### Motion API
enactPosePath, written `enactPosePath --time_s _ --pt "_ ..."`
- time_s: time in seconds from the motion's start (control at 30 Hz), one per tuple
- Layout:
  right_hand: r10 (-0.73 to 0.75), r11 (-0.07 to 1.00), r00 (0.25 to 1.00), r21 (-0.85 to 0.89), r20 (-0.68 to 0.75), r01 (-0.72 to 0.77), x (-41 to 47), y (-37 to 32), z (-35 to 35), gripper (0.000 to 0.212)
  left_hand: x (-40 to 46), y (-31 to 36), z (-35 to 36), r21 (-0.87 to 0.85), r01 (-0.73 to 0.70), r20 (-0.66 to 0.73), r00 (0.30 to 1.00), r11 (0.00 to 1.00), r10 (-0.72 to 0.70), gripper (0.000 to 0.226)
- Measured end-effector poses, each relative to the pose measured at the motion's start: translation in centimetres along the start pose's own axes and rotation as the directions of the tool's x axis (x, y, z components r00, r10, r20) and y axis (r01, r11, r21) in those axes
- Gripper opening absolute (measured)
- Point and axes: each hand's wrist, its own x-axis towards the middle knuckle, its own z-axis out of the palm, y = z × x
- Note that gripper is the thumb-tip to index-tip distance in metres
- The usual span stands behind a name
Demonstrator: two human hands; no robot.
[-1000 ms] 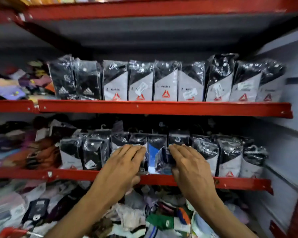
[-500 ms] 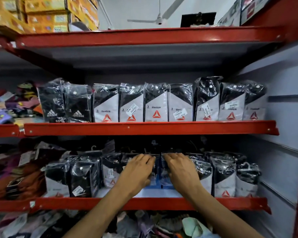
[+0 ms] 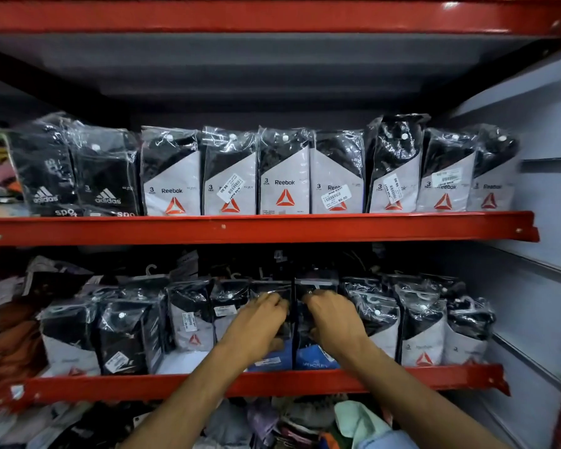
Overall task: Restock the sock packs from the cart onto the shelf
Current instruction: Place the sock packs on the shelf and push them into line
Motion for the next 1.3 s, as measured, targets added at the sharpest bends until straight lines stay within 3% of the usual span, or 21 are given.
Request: enactPosePath --time_s 0.13,0.27,0.33,0.53,0.7,0.9,1.3 --pt "-0.050 0.999 0.998 -0.022 -0.022 0.050 0.7 0.7 0.9 0.033 0.4 -0.2 0.7 0.007 -0.017 -0.045 0.999 1.000 0.018 0.067" --pt "-0.091 0.995 0.993 -0.040 -0.082 0.088 0.4 1.6 2.2 0.071 -0.1 0.0 1.4 0.065 0.023 -0.121 0.993 0.998 -0.015 0.076" --pt "-0.078 0.996 0.991 -0.051 -0.112 0.072 -0.1 1.8 3.0 0.080 -0.7 0.1 2.2 0.078 0.041 -0.187 0.982 0.996 -0.026 0.078" --pt "-0.042 0.998 0.983 -0.047 -0.177 0.034 -0.9 1.2 5.6 0.071 -1.3 0.8 4.7 0.093 0.087 -0.278 0.959 0.992 -0.058 0.088" --pt "0.039 0.999 0.981 -0.006 -0.192 -0.041 -1.0 0.0 7.0 0.079 -1.2 1.1 5.4 0.070 0.170 -0.257 0.955 0.983 -0.147 0.086" --pt "0.066 0.998 0.985 0.019 -0.161 -0.064 -0.9 0.1 7.4 0.079 -0.9 0.9 6.3 0.000 0.148 -0.249 0.958 0.989 -0.144 0.095" --pt "0.038 0.998 0.986 0.063 -0.164 -0.028 -1.2 0.8 7.1 0.073 -0.8 0.9 6.6 -0.004 0.152 -0.282 0.948 0.988 -0.147 0.084"
